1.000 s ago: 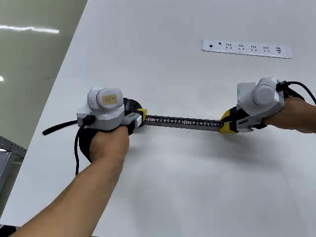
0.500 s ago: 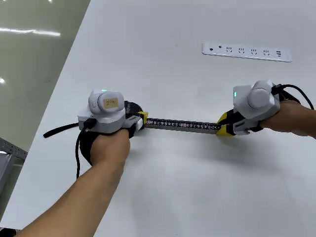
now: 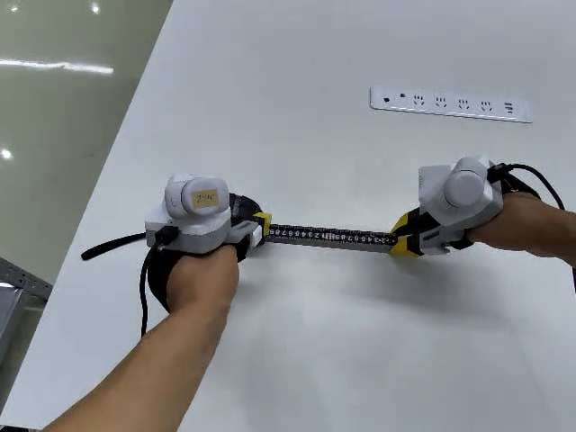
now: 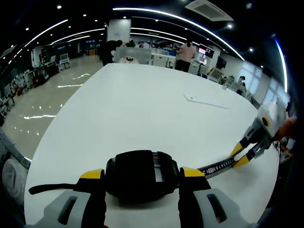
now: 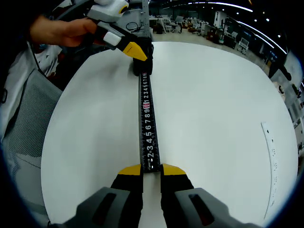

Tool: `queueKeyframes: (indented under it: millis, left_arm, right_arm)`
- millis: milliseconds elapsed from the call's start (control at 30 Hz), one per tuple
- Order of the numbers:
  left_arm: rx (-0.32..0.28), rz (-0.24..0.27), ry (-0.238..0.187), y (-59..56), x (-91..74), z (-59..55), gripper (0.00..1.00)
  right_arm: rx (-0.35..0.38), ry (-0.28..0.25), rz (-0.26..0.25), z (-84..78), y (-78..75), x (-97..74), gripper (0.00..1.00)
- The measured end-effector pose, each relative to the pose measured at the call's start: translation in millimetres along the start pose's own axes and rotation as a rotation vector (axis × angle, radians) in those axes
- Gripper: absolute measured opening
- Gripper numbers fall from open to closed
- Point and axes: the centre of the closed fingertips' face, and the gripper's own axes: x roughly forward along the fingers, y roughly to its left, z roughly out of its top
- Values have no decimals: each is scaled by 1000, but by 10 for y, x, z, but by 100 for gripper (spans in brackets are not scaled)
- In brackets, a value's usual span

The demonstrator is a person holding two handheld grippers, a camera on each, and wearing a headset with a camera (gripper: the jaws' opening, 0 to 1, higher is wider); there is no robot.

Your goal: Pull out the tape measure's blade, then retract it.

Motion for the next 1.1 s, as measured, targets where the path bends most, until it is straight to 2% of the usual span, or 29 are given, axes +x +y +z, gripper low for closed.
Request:
queueKeyframes:
  millis: [1100]
  left_arm:
    - [5,-7,1,-16,1,1,58]
  right_arm:
    - [-16,-12,0,217,20,132,13]
